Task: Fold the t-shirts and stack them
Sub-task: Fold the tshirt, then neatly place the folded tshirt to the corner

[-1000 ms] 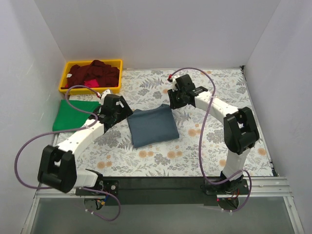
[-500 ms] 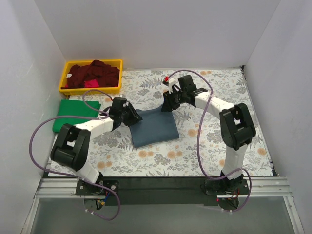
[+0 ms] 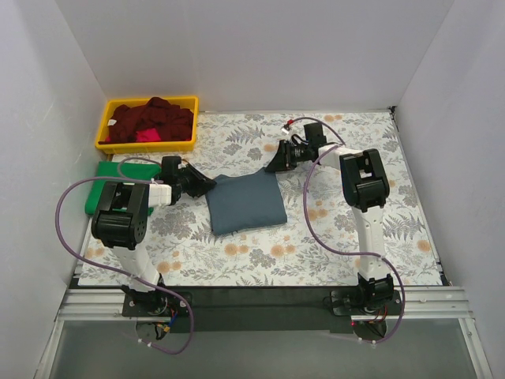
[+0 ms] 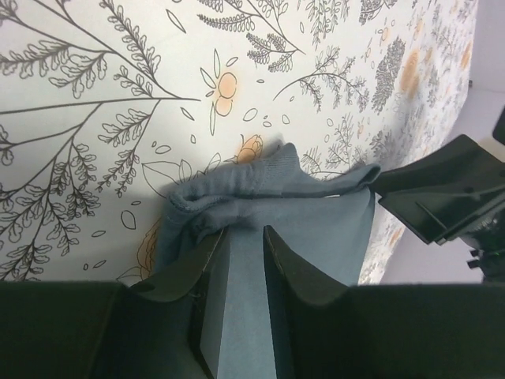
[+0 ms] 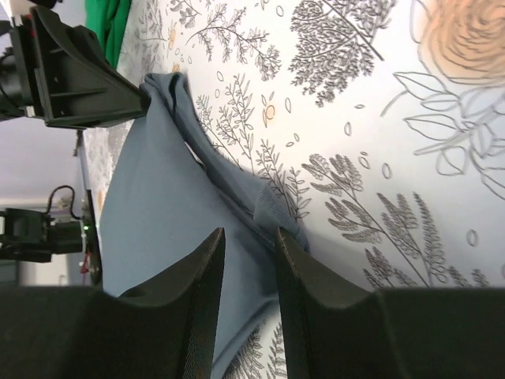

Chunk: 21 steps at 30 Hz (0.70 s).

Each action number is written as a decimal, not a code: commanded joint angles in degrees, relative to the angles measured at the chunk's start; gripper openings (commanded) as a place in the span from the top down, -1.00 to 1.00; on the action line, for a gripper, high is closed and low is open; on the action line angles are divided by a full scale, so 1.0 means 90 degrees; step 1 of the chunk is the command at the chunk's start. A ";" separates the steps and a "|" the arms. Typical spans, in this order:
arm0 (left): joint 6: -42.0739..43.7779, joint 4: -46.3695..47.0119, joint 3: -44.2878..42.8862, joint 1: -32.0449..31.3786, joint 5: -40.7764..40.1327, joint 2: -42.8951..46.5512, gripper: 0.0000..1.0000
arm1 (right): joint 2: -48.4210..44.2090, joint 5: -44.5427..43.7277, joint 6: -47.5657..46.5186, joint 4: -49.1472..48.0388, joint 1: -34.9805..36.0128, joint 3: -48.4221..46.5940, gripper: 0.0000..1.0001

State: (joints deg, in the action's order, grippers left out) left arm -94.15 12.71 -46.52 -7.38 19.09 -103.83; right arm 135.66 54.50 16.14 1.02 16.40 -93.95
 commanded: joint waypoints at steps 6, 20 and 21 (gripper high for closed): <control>0.0265 -0.0512 -0.0182 0.0165 0.0086 0.0157 0.39 | -0.0733 0.0126 0.0980 -0.0875 -0.0162 0.0507 0.21; 0.0676 -0.2086 -0.0086 -0.0672 -0.0422 0.3193 -0.13 | -0.3636 -0.0518 0.1088 -0.0953 0.0081 0.2975 0.16; 0.0608 -0.2086 0.0070 -0.0800 -0.0480 0.3361 -0.11 | -0.3850 -0.0547 0.1068 -0.0982 0.0217 0.3172 0.16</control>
State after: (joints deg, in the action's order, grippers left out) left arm -89.23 -1.56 -49.34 -10.96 16.60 -79.33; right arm 102.98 50.57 25.74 -7.68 15.94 -70.67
